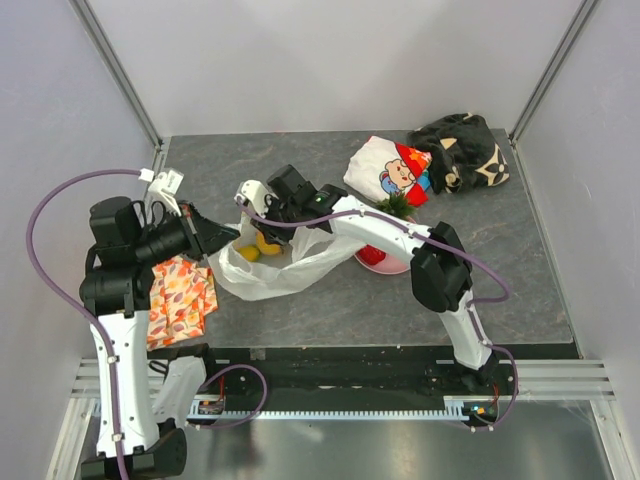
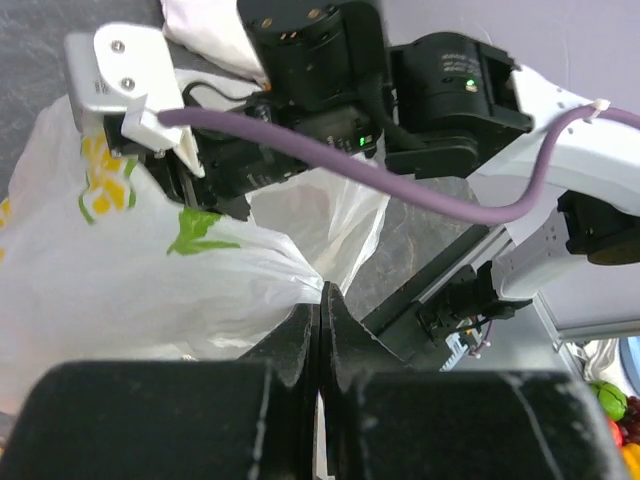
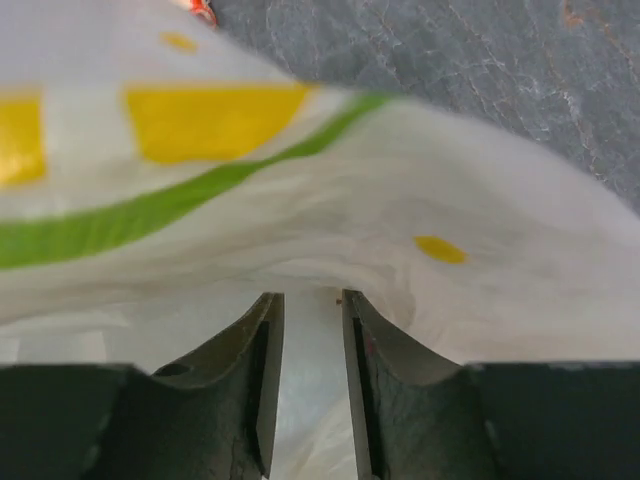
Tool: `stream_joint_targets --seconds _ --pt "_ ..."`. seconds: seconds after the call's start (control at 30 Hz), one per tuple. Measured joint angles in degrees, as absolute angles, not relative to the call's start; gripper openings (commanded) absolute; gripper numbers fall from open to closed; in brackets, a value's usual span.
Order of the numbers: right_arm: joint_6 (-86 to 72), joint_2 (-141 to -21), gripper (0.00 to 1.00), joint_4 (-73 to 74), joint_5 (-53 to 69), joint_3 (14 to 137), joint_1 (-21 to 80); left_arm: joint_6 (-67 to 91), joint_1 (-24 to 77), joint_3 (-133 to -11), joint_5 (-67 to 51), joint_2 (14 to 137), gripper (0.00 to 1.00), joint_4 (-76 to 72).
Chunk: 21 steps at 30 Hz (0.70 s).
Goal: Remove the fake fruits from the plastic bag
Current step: Take out the fake fruit from the plastic bag.
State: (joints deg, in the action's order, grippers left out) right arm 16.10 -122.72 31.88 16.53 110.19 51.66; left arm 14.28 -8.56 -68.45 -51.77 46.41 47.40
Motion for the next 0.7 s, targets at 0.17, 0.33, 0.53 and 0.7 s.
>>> stream_joint_targets --seconds 0.17,0.33,0.53,0.7 --pt "14.0 -123.5 0.68 29.7 14.0 110.8 52.2 14.3 -8.6 -64.0 -50.8 47.6 0.02 48.2" --pt "11.7 -129.7 0.81 27.1 10.1 116.9 53.0 14.2 -8.6 -60.9 -48.0 50.3 0.16 50.0" --pt "10.6 -135.7 0.88 26.6 4.3 119.7 53.9 14.0 -8.6 -60.8 -46.1 50.5 0.16 51.0" --pt "10.0 -136.7 0.81 27.7 1.3 119.7 54.3 13.9 -8.6 -60.8 -45.3 50.5 0.16 51.2"
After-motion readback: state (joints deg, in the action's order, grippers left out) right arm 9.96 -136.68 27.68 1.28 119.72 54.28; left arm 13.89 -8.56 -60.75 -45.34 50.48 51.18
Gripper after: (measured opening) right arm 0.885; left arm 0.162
